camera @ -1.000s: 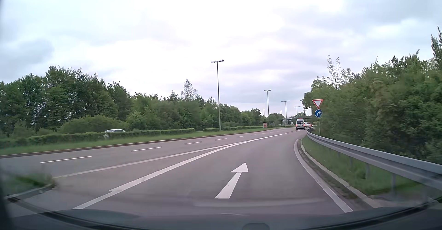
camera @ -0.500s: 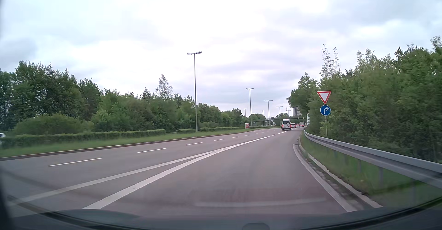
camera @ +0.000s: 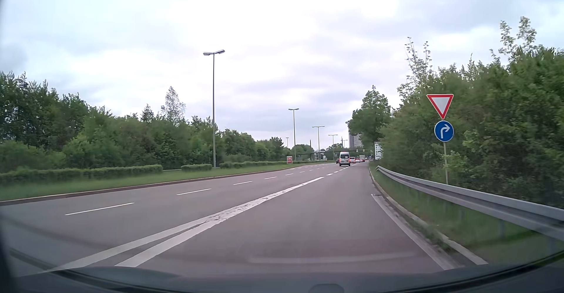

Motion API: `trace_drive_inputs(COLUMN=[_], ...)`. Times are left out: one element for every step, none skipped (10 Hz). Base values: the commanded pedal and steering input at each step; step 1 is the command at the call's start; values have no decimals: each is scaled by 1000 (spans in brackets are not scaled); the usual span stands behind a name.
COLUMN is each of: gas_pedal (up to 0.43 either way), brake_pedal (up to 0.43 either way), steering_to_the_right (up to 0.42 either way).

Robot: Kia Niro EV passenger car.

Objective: Follow the waypoints while adhering to traffic rules and regulations

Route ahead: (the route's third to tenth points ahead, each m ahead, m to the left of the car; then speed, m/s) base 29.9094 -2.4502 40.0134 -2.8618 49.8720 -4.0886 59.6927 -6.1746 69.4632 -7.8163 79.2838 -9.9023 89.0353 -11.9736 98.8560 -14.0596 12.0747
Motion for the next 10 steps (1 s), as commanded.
trace_drive_inputs(gas_pedal=[130, 157, 177, 177, 189, 197, 197, 197, 189, 189], brake_pedal=[0, 0, 0, 0, 0, 0, 0, 0, 0, 0], steering_to_the_right=[53, 50, 46, 40, 34, 31, 25, 20, 17, 14])
